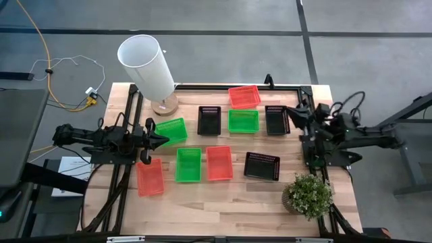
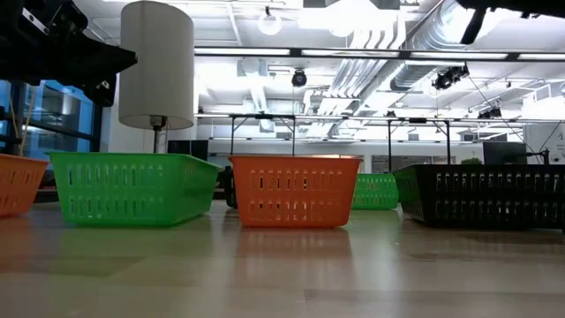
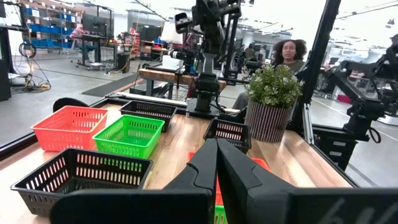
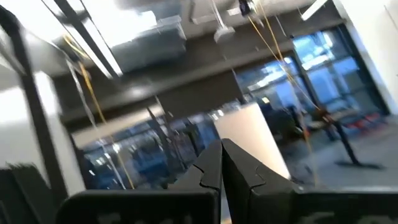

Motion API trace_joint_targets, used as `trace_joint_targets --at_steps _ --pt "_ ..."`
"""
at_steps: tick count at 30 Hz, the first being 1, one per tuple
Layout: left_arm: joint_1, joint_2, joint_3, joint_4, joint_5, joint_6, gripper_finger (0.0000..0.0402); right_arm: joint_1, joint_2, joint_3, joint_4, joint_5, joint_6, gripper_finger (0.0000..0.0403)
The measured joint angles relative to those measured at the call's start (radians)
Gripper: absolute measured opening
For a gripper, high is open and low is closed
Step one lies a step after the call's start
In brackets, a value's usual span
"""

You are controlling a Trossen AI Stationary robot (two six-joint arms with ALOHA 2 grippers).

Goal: Stack baskets by color
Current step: Stack the top right black bin on the bottom black bin

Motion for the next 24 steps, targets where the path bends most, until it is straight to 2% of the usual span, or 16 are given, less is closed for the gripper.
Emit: trace_joint_targets --at_steps 8,12,14,18,24 --pt "0.0 0.0 0.0 0.0 0.0 0.0 0.0 -0.001 0.162 0.092 -0.038 0.094 -0.027 0.0001" --pt "0.0 0.0 0.0 0.0 0.0 0.0 0.0 -0.002 0.196 0.148 -0.226 0.159 0.059 0.0016" --pt "0.0 0.0 0.0 0.0 0.0 0.0 0.0 -0.002 0.214 0.196 -0.374 0.186 0.126 0.0039" --pt "0.0 0.0 0.0 0.0 0.0 0.0 0.0 -0.027 0.282 0.331 -0.695 0.214 0.315 0.0111" --pt "0.0 0.0 0.0 0.0 0.0 0.0 0.0 -0.154 0.47 0.557 -1.231 0.159 0.522 0.0222"
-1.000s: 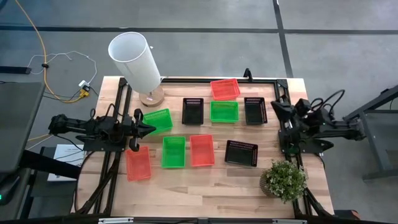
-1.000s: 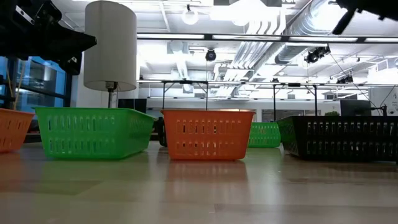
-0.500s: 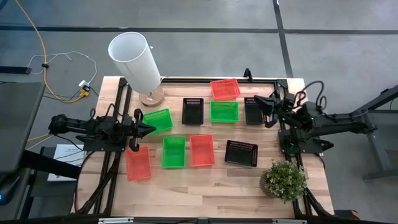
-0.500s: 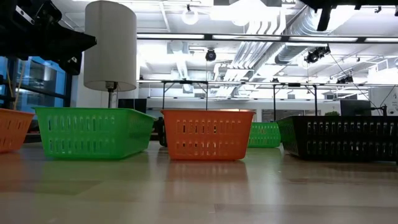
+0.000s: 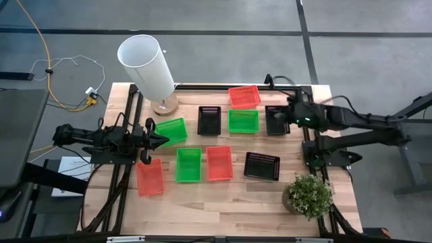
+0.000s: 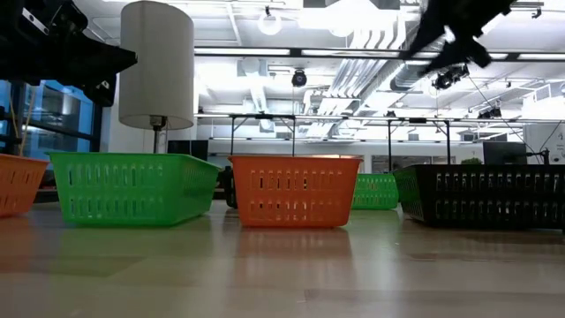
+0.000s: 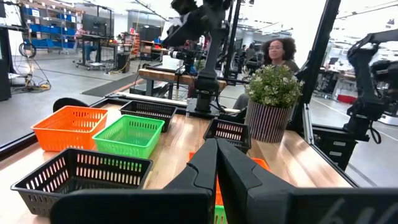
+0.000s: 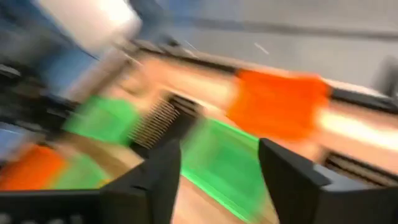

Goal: Stack baskets by color
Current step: Stack the top right black bin on the bottom black bin

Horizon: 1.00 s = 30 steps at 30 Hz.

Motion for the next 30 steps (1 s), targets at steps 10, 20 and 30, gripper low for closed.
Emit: trace_joint_targets --at_steps 10,20,30 --pt "0.0 0.0 0.0 0.0 0.0 0.0 0.0 -0.205 0.231 -0.041 -0.454 -0.086 0.23 0.0277" --pt "0.0 0.0 0.0 0.0 0.0 0.0 0.0 -0.339 0.238 -0.277 -0.191 -0.094 0.237 0.0277" --pt "0.0 0.0 0.0 0.0 0.0 0.0 0.0 -0.453 0.238 -0.366 -0.006 -0.071 0.205 0.0277"
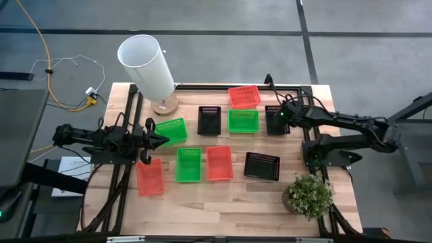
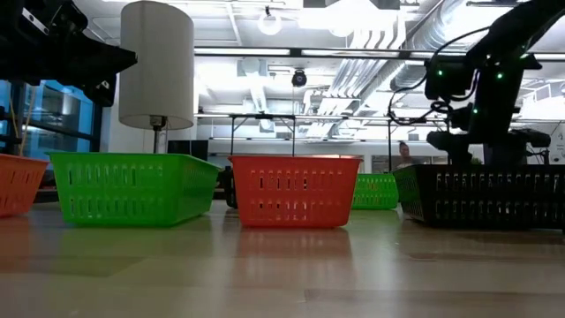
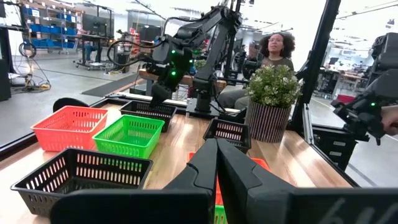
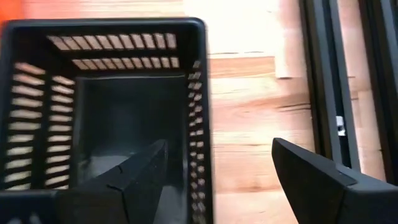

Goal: Stack baskets by color
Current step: Stack the top right black bin on the bottom black bin

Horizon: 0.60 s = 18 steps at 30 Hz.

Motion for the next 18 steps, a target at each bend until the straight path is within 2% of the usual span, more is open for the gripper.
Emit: trace_joint_targets --at_steps 5,10,14,18 --pt "0.0 0.0 0.0 0.0 0.0 0.0 0.0 -0.033 0.0 -0.055 0.107 -0.054 -0.027 0.0277" --pt "0.0 0.0 0.0 0.0 0.0 0.0 0.0 -0.049 0.0 -0.064 0.123 -0.045 -0.028 0.0273" --pt "0.0 0.0 0.0 0.0 0.0 0.0 0.0 -0.049 0.0 -0.064 0.126 -0.025 -0.028 0.0246" --pt "0.0 0.0 0.0 0.0 0.0 0.0 0.0 -0.049 0.01 -0.064 0.133 -0.025 -0.028 0.02"
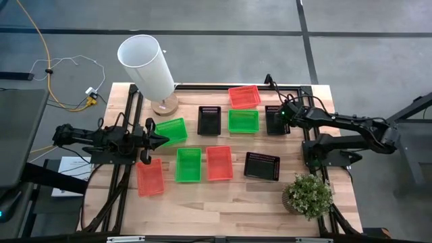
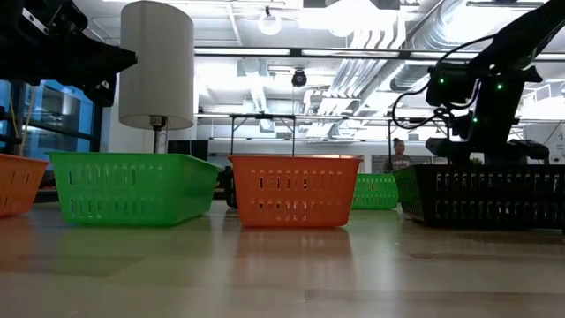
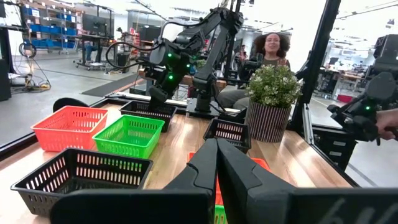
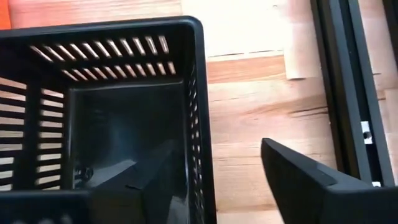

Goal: Stack baskets by color
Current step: Stack the top right black bin on the bottom black bin

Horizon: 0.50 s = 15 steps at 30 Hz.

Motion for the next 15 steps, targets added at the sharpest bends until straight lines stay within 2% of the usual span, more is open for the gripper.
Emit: trace_joint_targets --at_steps 7,11,15 --pt "0.0 0.0 0.0 0.0 0.0 0.0 0.0 0.0 0.076 0.0 0.009 -0.031 -0.04 0.0089" --pt "0.0 0.0 0.0 0.0 0.0 0.0 0.0 0.0 0.073 0.0 0.004 -0.041 -0.079 0.0015" --pt "0.0 0.0 0.0 0.0 0.0 0.0 0.0 0.0 0.02 0.006 -0.034 -0.028 -0.105 0.0012"
